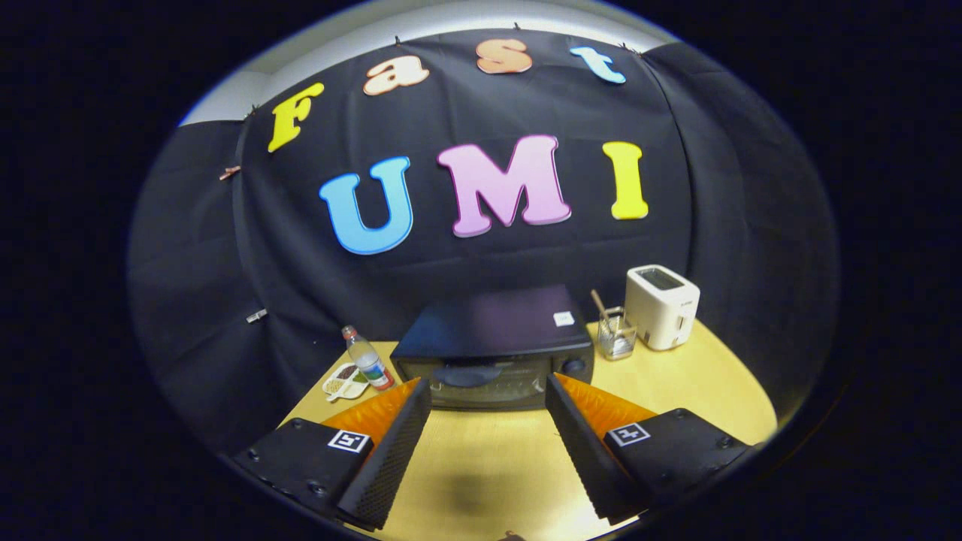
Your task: Open the toaster oven, put the food inside, and close the toaster oven door.
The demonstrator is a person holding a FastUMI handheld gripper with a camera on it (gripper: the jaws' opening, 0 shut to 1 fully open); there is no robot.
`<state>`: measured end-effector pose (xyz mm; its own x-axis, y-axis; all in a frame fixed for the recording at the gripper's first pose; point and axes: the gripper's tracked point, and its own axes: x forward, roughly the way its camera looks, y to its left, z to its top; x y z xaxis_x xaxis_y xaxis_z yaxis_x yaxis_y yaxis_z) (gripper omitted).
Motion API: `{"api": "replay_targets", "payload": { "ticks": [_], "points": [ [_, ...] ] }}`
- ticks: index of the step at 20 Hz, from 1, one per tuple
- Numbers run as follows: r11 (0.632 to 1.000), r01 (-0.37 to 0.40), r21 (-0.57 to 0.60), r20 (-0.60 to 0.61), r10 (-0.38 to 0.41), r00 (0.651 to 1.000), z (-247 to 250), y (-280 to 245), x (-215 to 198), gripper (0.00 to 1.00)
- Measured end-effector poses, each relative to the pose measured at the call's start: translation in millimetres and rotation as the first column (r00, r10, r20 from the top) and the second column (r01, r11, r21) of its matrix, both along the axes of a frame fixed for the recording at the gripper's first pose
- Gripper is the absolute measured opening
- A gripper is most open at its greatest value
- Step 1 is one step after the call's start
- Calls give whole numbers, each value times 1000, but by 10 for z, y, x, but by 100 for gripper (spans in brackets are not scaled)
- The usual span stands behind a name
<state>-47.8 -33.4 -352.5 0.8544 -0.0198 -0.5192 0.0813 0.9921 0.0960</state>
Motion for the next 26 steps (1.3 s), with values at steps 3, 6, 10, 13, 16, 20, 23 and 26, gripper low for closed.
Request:
{"api": "replay_targets", "payload": {
  "ticks": [3, 6, 10, 13, 16, 20, 23, 26],
  "points": [
    [999, -21, -41, 107, 25, 994, 714, -511, 151, 99],
    [1000, -18, -21, 227, 22, 974, 1427, -771, 348, 98],
    [999, -37, 5, 365, 33, 931, 2571, -871, 614, 98],
    [997, -73, 38, 448, 49, 893, 3127, -741, 670, 98],
    [998, -34, -46, 489, 52, 871, 3438, -787, 660, 97],
    [995, -64, -81, 483, 96, 871, 3525, -570, 624, 97],
    [995, -61, -78, 470, 91, 878, 3513, -595, 620, 97],
    [995, -62, -81, 470, 93, 878, 3540, -612, 634, 97]
  ]
}}
